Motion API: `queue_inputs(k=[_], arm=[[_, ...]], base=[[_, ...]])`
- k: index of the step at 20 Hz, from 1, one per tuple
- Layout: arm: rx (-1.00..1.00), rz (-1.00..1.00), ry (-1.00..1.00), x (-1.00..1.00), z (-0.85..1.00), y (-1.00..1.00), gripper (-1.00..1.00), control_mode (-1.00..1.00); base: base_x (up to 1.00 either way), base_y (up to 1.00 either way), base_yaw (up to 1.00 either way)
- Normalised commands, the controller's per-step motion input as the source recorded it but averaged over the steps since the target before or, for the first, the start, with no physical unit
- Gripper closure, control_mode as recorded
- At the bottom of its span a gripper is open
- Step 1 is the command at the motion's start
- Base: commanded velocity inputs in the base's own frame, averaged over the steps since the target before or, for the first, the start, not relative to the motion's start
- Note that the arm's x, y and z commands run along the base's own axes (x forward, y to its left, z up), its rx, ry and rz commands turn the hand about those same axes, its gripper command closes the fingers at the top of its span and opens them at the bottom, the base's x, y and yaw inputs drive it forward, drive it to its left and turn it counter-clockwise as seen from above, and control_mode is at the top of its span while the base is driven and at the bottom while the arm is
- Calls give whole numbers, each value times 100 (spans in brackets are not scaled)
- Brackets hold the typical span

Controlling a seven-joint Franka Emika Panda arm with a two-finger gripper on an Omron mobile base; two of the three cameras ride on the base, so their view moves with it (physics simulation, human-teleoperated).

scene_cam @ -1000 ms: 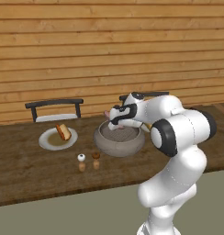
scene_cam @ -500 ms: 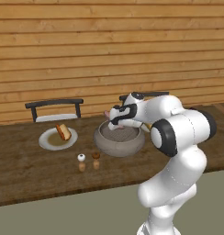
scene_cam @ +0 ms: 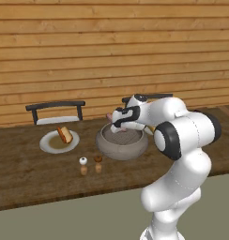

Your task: Place one bun and one sausage from the bowl on each plate.

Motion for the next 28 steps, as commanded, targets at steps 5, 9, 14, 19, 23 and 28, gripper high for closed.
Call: queue_inputs(k=[5, 9, 14, 19, 23, 28], arm=[[0, -1, 0, -7, 0, 1, 100, -100], [0, 0, -2, -63, 27, 0, 100, -100], [0, -1, -4, -72, 57, 6, 100, -100], [1, 0, 0, -24, 56, 32, 100, -100], [4, 0, 0, -16, 35, 43, 100, -100], [3, 0, 0, -16, 21, 59, 100, -100]], base=[[0, 0, 0], [0, 0, 0], [0, 0, 0], [0, 0, 0], [0, 0, 0], [0, 0, 0]])
